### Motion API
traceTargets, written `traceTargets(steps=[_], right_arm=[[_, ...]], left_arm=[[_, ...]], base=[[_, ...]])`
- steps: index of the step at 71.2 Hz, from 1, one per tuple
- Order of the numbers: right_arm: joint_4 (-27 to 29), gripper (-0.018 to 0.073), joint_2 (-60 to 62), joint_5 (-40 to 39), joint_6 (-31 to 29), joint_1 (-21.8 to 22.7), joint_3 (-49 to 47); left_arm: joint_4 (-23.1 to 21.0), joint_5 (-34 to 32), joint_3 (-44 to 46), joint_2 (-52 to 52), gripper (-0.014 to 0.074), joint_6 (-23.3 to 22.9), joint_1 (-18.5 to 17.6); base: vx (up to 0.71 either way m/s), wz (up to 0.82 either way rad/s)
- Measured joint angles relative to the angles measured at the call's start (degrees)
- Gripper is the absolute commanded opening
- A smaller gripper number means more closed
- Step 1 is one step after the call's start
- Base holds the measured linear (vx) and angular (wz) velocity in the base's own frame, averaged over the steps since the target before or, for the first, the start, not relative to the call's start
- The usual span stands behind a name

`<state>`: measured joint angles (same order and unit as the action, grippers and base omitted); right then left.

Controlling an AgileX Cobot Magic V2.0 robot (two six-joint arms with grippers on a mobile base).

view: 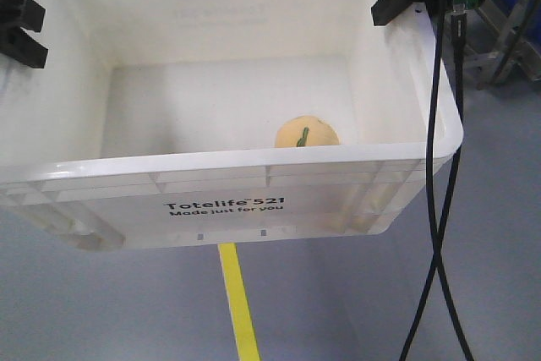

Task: Place moving items into box and shelve

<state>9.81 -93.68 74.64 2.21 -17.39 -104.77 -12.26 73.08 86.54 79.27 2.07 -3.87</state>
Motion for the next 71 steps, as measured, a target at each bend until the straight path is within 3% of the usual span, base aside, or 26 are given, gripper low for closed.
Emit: traceTargets(steps=[71], right_arm=[[0.0, -0.0012, 0.0, 0.0, 0.0, 0.0, 0.0]], left_arm=[[0.0, -0.1, 0.0, 0.0, -0.0017, 0.1, 0.0]], base=[[0.34, -0.65]])
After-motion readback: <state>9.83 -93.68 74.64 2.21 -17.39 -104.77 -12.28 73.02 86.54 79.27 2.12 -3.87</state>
